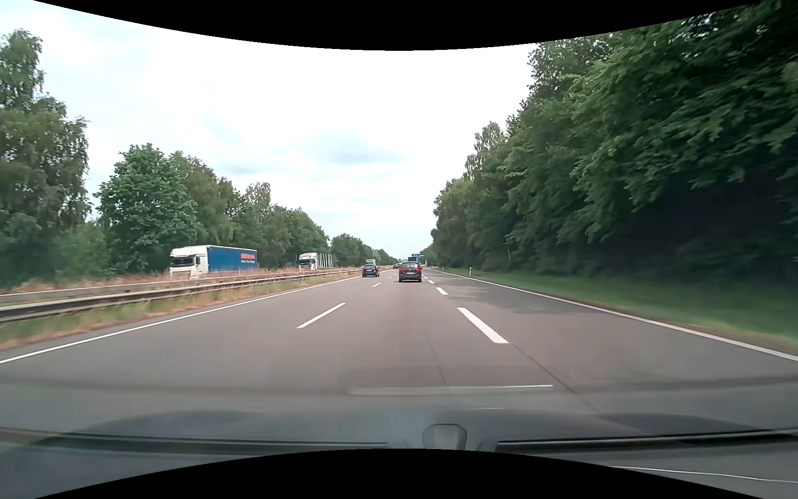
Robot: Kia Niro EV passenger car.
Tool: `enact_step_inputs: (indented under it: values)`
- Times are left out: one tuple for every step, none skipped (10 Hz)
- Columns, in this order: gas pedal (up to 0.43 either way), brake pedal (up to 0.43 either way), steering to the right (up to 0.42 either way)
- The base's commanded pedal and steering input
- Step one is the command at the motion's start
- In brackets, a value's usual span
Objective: Follow the waypoints while adhering to traffic rules and regulations
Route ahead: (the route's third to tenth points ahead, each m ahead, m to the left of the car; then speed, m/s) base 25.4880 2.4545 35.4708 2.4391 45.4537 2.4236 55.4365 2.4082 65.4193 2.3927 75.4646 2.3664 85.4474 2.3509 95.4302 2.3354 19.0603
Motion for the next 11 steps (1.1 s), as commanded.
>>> enact_step_inputs:
  values:
    - [0.228,0.0,-0.002]
    - [0.228,0.0,-0.002]
    - [0.228,0.0,-0.002]
    - [0.228,0.0,-0.002]
    - [0.228,0.0,-0.002]
    - [0.228,0.0,-0.002]
    - [0.228,0.0,-0.002]
    - [0.228,0.0,-0.001]
    - [0.228,0.0,-0.002]
    - [0.228,0.0,-0.002]
    - [0.228,0.0,-0.002]
